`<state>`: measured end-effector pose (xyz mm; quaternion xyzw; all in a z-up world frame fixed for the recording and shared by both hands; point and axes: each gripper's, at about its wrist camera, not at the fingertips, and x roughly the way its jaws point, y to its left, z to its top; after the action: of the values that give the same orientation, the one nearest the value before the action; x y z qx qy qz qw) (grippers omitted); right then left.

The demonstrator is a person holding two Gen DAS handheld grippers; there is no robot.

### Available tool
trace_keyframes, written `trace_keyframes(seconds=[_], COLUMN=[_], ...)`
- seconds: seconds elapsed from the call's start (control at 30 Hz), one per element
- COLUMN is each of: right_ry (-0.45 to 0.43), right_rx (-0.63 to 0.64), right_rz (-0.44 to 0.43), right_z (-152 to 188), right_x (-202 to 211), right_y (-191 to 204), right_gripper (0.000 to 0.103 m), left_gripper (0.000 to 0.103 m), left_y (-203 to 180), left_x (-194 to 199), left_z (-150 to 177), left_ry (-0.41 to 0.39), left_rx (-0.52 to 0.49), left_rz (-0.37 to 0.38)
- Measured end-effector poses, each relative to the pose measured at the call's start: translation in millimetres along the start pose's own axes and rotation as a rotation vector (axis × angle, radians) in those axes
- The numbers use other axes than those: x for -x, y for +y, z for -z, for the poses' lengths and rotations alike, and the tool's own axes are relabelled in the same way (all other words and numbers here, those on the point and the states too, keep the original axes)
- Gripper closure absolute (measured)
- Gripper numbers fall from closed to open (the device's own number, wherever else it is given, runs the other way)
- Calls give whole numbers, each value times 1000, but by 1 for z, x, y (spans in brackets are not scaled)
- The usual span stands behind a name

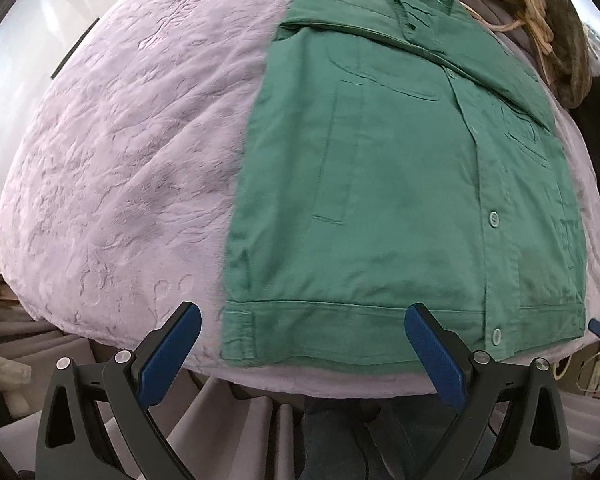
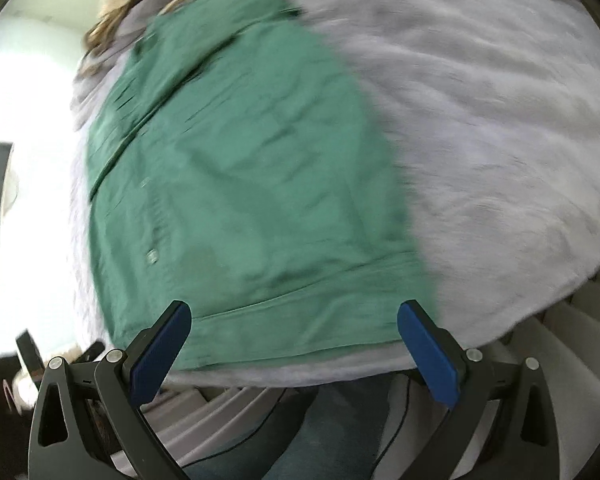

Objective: Fold large clothes
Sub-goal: 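Move both tools to the shirt hem and grasp it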

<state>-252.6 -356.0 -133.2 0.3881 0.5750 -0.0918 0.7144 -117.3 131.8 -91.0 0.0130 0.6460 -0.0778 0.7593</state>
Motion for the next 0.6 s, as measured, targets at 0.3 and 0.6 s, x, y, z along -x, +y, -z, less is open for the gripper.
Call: trace_keyframes(seconds=[0.3,0.6], right_ry=[6,91], right_rx=[-84,-105], right_rz=[-35,-354], right_z=[-16,-14], right_x=[-27,-36], right_y=[-46,-21], right_gripper=[0,0], left_gripper=[1,1], left_y=[22,25], left_x=[-26,-44], left_z=[-11,-12], left_ry=[30,101], left_rx=[31,36], left_rz=[74,189])
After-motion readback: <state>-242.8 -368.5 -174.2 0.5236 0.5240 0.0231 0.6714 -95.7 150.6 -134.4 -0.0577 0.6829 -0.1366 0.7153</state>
